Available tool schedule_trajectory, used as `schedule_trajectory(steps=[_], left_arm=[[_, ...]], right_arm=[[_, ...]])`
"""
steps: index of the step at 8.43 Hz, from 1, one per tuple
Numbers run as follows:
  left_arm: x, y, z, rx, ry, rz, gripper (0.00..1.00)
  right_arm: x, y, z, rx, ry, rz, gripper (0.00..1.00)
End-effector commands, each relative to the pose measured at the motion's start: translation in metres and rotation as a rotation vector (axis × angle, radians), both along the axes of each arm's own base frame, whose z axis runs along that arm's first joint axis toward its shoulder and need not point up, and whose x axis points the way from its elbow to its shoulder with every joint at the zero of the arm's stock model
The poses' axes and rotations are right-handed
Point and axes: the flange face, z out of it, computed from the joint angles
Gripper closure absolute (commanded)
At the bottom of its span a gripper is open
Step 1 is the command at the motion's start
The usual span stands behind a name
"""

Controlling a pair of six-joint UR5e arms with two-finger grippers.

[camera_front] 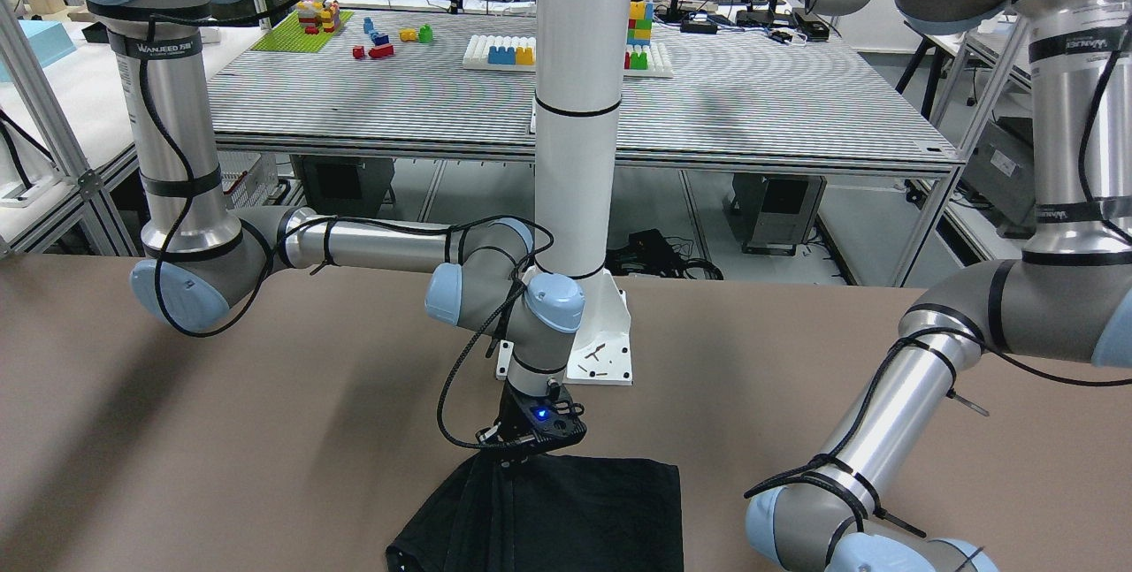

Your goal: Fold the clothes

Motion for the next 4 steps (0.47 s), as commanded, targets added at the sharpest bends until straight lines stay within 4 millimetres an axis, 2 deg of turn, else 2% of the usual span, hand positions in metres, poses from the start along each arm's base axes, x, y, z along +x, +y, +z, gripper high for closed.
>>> schedule_trajectory(steps=[1,2,3,4], left_arm=[[0.000,0.002,0.010,-0.009,-0.006,-0.001,0.06],[-0.002,0.001,0.011,-0.007,-0.012,-0.013,0.06],[-0.002,0.000,0.010,-0.003,-0.014,-0.024,0.06],[-0.002,0.000,0.010,-0.008,-0.011,-0.030,0.06]], right_arm=[[0.014,-0.021,0.007,0.032,0.041,-0.049,1.00],[0.032,-0.021,0.008,0.011,0.033,-0.077,1.00],[0.076,-0.006,0.008,0.002,0.038,-0.078,1.00],[0.116,0.020,0.012,-0.017,0.056,-0.082,1.00]])
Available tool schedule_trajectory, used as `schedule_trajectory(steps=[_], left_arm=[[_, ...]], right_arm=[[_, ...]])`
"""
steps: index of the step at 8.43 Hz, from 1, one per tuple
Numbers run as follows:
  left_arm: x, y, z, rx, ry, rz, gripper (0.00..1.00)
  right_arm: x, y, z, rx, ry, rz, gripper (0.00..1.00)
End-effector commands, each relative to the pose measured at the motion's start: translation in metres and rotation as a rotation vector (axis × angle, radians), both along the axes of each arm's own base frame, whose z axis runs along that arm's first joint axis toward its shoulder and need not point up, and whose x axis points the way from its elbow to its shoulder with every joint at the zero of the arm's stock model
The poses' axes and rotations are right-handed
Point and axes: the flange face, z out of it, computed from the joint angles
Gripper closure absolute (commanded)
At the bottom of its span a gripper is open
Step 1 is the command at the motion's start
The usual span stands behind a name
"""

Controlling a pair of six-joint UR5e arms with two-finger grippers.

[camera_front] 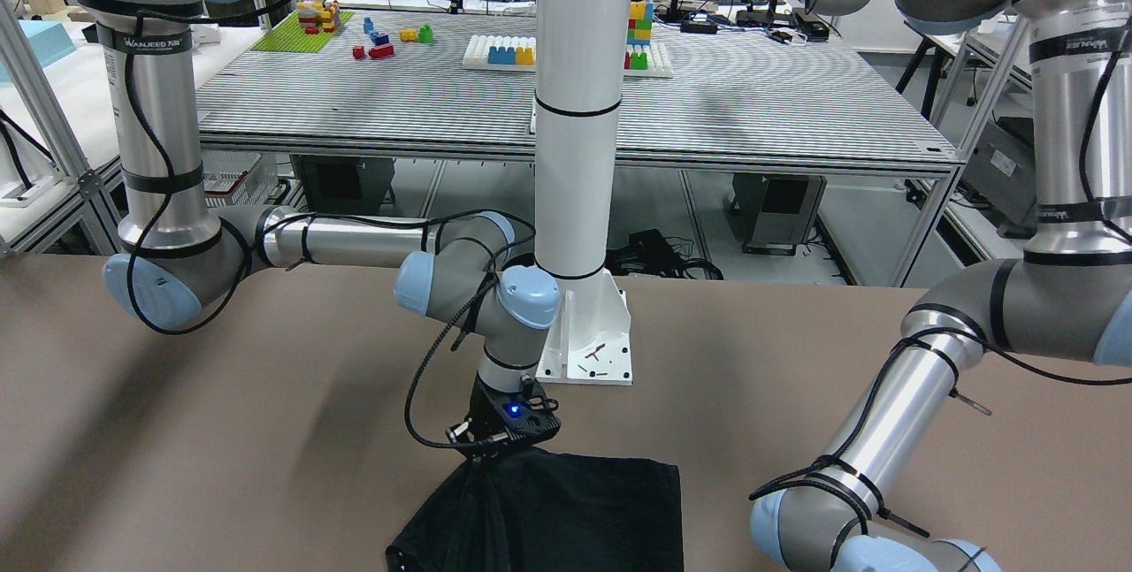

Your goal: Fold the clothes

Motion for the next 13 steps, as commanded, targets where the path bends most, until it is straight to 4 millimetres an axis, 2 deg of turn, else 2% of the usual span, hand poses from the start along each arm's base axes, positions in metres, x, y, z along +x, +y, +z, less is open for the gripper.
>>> schedule_trajectory(steps=[1,2,3,4,5,6,7,9,10,11,13], left_arm=[[-0.001,0.000,0.001,-0.004,0.000,-0.015,0.06],[0.000,0.000,0.002,-0.009,0.002,-0.018,0.06],[0.001,0.000,0.002,-0.012,0.003,-0.038,0.06],[0.004,0.002,0.002,-0.014,0.003,-0.045,0.06],[0.005,0.002,0.003,-0.015,0.002,-0.043,0.06],[0.005,0.001,0.003,-0.016,0.002,-0.045,0.06],[0.006,0.001,0.003,-0.016,0.000,-0.043,0.06],[0.006,-0.001,0.003,-0.020,-0.001,-0.045,0.06],[0.006,-0.001,0.003,-0.021,-0.002,-0.045,0.06],[0.006,-0.001,0.005,-0.023,-0.004,-0.045,0.06],[0.005,0.000,0.007,-0.024,-0.006,-0.043,0.06]], right_arm=[[0.059,0.055,0.003,-0.057,0.022,-0.010,1.00],[0.055,0.055,0.022,-0.067,0.052,0.003,1.00],[0.057,0.057,0.018,-0.101,0.034,0.066,1.00],[0.055,0.057,0.024,-0.128,0.041,0.102,1.00],[0.059,0.057,0.035,-0.137,0.055,0.103,0.93],[0.062,0.053,0.033,-0.136,0.026,0.118,0.67],[0.065,0.054,0.040,-0.188,-0.014,0.198,0.07],[0.064,0.053,0.042,-0.257,-0.126,0.307,0.05],[0.065,0.045,0.043,-0.259,-0.127,0.325,0.05],[0.067,0.016,0.048,-0.243,-0.133,0.359,0.05],[0.042,-0.050,0.058,-0.158,-0.159,0.339,0.05]])
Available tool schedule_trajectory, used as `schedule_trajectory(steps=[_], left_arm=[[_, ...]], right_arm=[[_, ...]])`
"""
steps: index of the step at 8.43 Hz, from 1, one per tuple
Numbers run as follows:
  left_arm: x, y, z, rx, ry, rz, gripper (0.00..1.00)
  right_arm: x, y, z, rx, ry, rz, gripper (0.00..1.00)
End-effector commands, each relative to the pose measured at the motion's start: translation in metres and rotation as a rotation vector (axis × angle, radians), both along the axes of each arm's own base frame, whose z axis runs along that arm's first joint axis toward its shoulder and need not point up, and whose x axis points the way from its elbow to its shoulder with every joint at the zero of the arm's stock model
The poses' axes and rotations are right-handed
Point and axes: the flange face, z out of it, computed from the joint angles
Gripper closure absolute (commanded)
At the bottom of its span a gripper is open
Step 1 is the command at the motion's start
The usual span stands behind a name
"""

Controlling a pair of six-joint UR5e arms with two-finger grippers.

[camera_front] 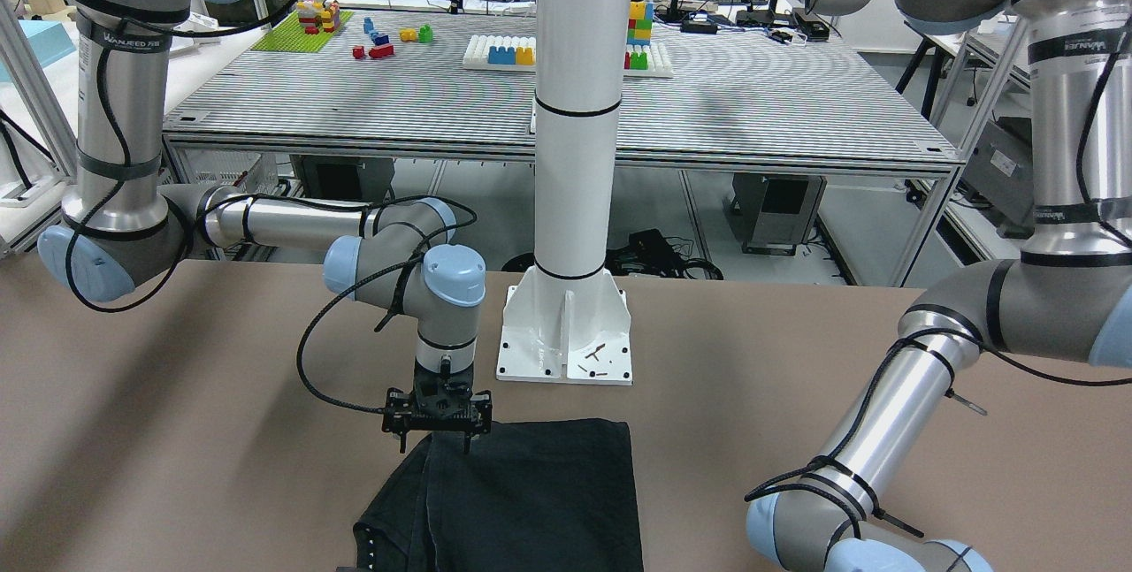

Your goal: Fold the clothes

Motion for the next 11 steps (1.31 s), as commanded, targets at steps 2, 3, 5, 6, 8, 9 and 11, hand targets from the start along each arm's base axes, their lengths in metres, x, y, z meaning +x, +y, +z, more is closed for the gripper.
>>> schedule_trajectory(steps=[2,3,5,6,8,9,11], left_arm=[[-0.001,0.001,0.003,-0.002,-0.002,-0.001,0.06],[-0.001,0.001,0.002,0.001,-0.001,0.000,0.06],[-0.001,0.001,0.000,0.004,0.003,-0.001,0.06],[-0.002,0.002,0.001,0.004,0.003,-0.001,0.06],[-0.002,0.002,0.002,0.002,0.002,-0.001,0.06],[-0.002,0.002,0.002,0.002,0.002,-0.001,0.06],[-0.001,0.002,0.002,0.006,-0.003,-0.010,0.06]], right_arm=[[-0.025,-0.107,0.008,0.077,0.022,0.025,0.05],[-0.026,-0.123,0.012,0.085,0.039,0.025,0.05],[-0.038,-0.149,0.032,0.095,0.038,0.040,0.05],[-0.047,-0.156,0.036,0.110,0.013,0.043,0.05],[0.002,-0.208,0.039,0.119,0.013,0.002,0.05],[0.023,-0.222,0.054,0.117,0.028,-0.019,0.05],[0.059,-0.210,0.076,0.053,-0.023,-0.064,0.05]])
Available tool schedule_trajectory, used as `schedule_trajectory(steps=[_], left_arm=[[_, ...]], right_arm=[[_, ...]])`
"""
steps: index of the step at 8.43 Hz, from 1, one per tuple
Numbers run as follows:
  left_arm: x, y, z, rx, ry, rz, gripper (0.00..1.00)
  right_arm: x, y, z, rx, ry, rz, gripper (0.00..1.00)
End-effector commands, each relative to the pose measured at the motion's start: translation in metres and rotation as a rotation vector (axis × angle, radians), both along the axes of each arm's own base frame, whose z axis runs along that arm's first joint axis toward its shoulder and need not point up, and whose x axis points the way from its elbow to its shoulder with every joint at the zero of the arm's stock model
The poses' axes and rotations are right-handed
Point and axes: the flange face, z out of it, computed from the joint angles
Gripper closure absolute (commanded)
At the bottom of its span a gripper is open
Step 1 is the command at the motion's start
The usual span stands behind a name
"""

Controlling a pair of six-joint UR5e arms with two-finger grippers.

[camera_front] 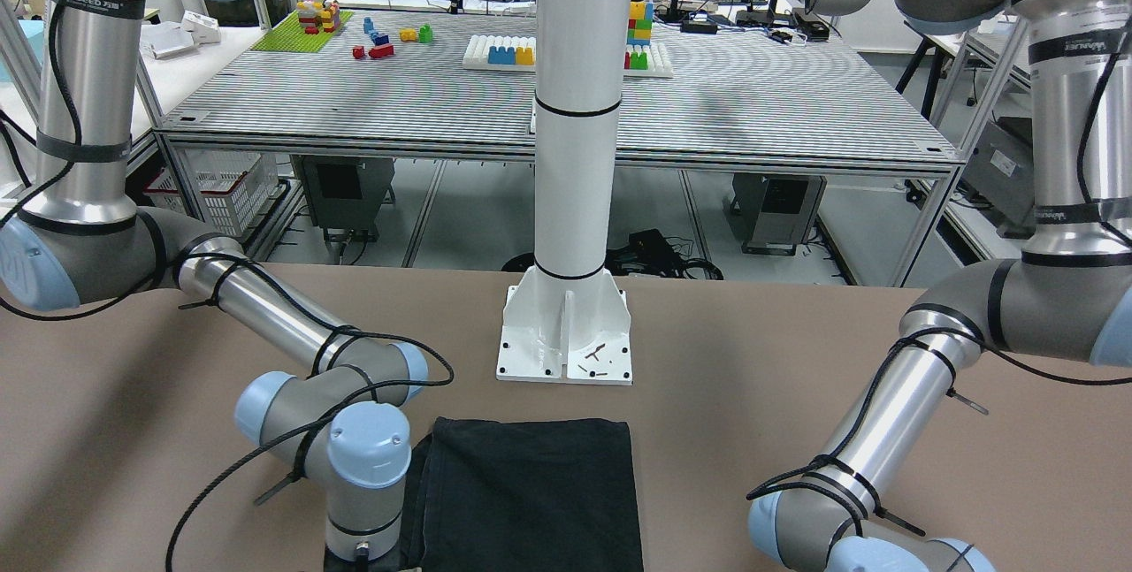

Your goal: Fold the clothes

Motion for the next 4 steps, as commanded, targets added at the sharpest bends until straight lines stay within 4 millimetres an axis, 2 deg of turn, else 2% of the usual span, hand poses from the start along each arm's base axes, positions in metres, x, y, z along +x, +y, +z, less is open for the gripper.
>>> schedule_trajectory(steps=[1,3,4], left_arm=[[0.001,0.000,-0.002,0.007,-0.003,-0.009,0.06],[0.001,0.000,-0.003,0.008,-0.002,-0.009,0.06],[0.001,0.000,-0.004,0.009,-0.001,-0.009,0.06]], right_arm=[[0.038,0.022,-0.009,-0.106,-0.104,0.034,0.05],[0.014,0.083,-0.055,-0.325,-0.252,0.234,0.05],[0.017,0.115,-0.072,-0.445,-0.329,0.346,0.05]])
